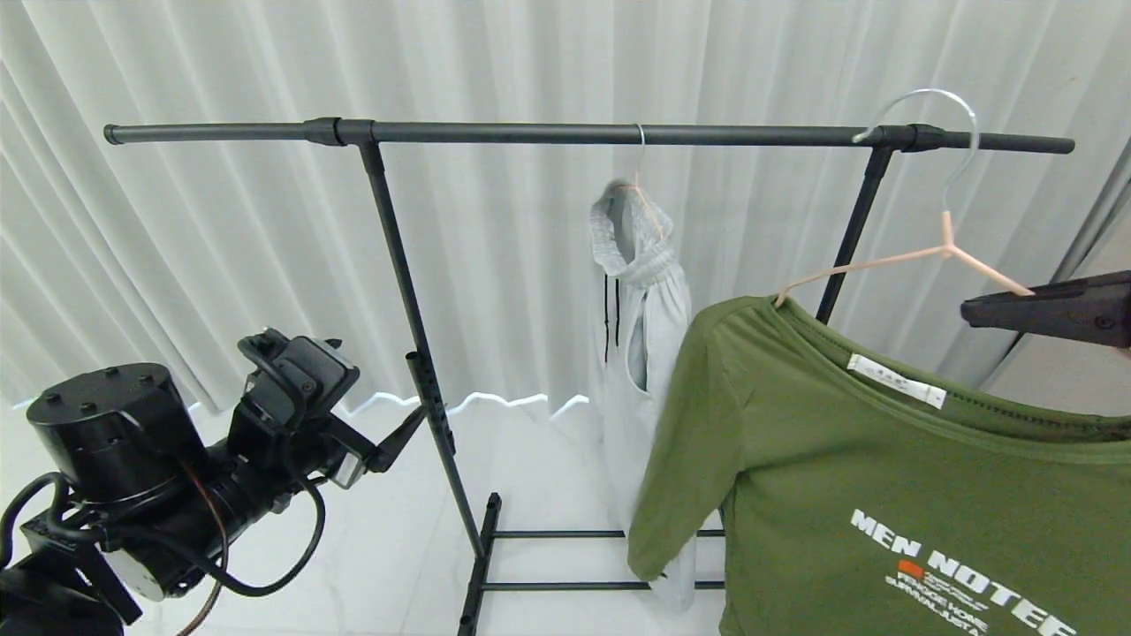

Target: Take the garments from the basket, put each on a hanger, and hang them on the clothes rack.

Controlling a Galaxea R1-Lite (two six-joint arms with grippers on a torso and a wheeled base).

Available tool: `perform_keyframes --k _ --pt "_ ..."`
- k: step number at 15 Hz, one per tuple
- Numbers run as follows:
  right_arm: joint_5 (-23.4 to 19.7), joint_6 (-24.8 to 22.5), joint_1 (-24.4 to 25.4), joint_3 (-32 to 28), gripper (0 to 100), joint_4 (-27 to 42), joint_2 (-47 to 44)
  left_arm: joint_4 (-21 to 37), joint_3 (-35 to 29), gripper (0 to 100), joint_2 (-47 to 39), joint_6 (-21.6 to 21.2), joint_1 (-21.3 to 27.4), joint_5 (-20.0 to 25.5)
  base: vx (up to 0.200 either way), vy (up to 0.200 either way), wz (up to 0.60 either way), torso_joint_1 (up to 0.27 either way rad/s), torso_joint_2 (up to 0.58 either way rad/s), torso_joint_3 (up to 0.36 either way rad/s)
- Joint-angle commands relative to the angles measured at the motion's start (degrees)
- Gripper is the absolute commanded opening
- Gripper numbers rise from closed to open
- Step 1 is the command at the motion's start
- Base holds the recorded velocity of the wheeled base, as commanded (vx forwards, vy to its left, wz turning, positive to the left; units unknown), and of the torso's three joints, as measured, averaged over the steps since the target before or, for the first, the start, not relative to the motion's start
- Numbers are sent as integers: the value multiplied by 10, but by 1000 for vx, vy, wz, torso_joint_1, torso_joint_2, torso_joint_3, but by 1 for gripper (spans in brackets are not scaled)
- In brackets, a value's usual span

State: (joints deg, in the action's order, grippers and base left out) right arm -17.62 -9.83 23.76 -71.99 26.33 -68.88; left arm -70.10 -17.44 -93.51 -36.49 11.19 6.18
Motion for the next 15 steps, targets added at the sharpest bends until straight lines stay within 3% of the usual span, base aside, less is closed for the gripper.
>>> perform_keyframes --k 1,6,13,15 --pt "0 0 -44 3 0 14 34 -1 2 100 -6 -1 -5 0 0 0 0 0 0 0" --pt "1 -5 -126 1 0 14 33 -3 4 100 -11 -23 -24 -1 0 0 0 0 0 0" --pt "0 -5 -146 2 0 -48 -6 -3 3 100 23 -17 -21 -20 0 0 0 0 0 0" --pt "0 -5 -150 2 0 -76 -23 -3 6 100 40 -14 -20 -29 200 0 0 2 7 2"
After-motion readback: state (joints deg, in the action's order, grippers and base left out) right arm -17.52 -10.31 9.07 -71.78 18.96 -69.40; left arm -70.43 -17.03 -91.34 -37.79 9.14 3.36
